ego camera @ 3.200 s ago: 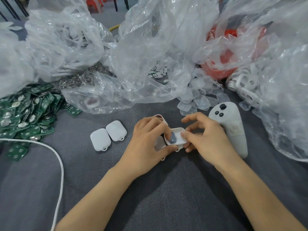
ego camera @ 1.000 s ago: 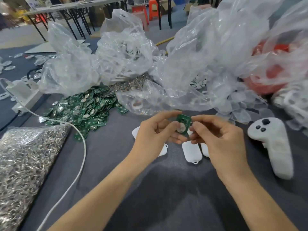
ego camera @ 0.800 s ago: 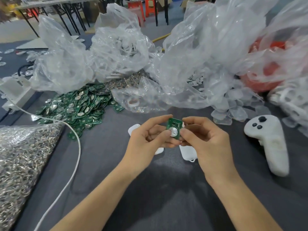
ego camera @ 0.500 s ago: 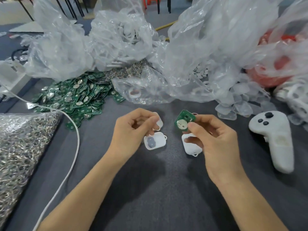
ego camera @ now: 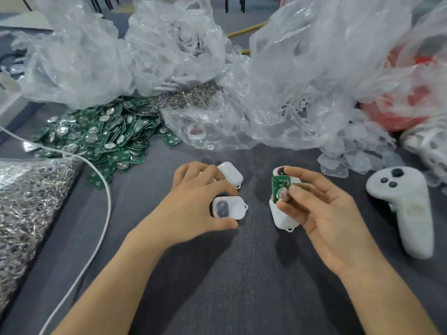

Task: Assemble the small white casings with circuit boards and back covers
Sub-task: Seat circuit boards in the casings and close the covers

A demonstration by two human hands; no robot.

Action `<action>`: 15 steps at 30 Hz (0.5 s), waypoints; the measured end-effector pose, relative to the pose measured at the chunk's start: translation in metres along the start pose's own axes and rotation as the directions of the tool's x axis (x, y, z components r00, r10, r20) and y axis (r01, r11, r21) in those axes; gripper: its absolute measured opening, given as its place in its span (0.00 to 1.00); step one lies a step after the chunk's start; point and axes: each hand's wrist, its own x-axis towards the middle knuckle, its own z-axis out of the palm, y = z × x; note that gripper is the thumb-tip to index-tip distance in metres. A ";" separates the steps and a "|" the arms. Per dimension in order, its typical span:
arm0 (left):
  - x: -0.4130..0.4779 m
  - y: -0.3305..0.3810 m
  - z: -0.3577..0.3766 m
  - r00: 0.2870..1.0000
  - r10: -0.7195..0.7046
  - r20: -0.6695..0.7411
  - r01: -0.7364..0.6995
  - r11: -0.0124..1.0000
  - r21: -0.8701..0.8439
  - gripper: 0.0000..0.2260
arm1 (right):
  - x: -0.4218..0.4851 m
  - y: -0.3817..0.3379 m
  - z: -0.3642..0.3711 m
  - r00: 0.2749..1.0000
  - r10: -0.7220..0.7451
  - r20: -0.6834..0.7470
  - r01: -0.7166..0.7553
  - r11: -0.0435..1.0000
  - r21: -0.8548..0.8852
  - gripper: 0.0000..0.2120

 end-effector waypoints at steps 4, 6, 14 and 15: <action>-0.001 0.002 0.001 0.998 0.022 0.060 -0.019 0.999 -0.038 0.19 | -0.003 0.002 0.004 0.998 -0.062 -0.001 0.061 0.993 -0.098 0.15; -0.001 0.004 0.003 0.996 0.042 0.085 -0.036 0.997 -0.065 0.21 | -0.004 0.003 0.006 0.997 -0.083 0.001 0.082 0.988 -0.133 0.16; -0.002 0.024 0.001 0.991 -0.124 -0.043 0.125 0.992 0.018 0.37 | -0.005 -0.006 -0.002 0.998 -0.055 -0.041 0.052 0.997 -0.062 0.05; -0.002 0.031 0.001 0.977 -0.179 -0.112 0.189 0.979 0.081 0.39 | -0.004 -0.006 -0.003 0.997 -0.057 -0.051 0.053 0.997 -0.064 0.05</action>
